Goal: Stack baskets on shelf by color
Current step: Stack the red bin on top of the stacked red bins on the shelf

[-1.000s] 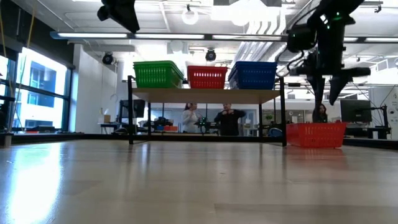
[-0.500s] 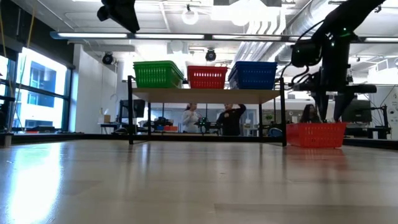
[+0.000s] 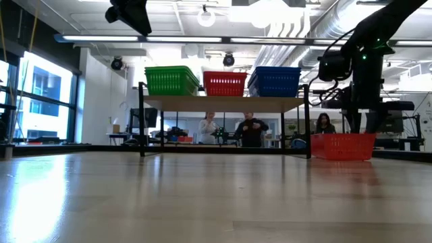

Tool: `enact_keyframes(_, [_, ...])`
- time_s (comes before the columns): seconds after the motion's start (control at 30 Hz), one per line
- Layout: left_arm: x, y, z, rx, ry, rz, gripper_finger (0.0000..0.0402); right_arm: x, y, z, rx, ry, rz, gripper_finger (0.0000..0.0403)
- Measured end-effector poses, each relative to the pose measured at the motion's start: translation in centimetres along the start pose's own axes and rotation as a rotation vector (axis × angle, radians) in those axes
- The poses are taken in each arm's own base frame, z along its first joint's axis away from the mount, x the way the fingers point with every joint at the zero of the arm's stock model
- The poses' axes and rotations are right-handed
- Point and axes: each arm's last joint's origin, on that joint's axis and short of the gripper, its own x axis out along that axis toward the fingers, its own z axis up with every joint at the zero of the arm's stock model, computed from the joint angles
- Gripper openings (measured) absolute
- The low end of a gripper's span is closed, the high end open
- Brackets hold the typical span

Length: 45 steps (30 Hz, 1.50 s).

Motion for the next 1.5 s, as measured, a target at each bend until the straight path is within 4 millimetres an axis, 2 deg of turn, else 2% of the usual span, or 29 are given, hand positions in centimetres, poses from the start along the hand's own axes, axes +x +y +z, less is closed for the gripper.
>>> enact_keyframes(0.27, [0.0,0.0,0.0,0.0,0.0,0.0,0.0094,1.5,0.8,0.4,-0.021,0.043,0.008,0.0066])
enact_keyframes(0.47, [0.0,0.0,0.0,0.0,0.0,0.0,0.0094,1.7,0.9,0.4,-0.022,0.054,0.005,0.0007])
enact_keyframes(0.67, [0.0,0.0,0.0,0.002,0.001,0.0,0.0094,0.9,1.1,0.7,-0.027,0.047,-0.01,0.0002])
enact_keyframes(0.97, [0.0,0.0,0.0,0.011,0.001,0.0,0.0094,-2.4,1.7,2.0,-0.06,0.002,-0.123,0.0])
enact_keyframes(1.13, [0.0,0.0,0.0,0.011,0.001,0.0,0.0094,-4.4,2.0,2.5,-0.074,-0.029,-0.109,0.0])
enact_keyframes(1.5, [0.0,0.0,0.0,0.011,0.001,0.0,0.0094,-11.3,1.0,3.1,-0.024,-0.169,-0.138,0.0])
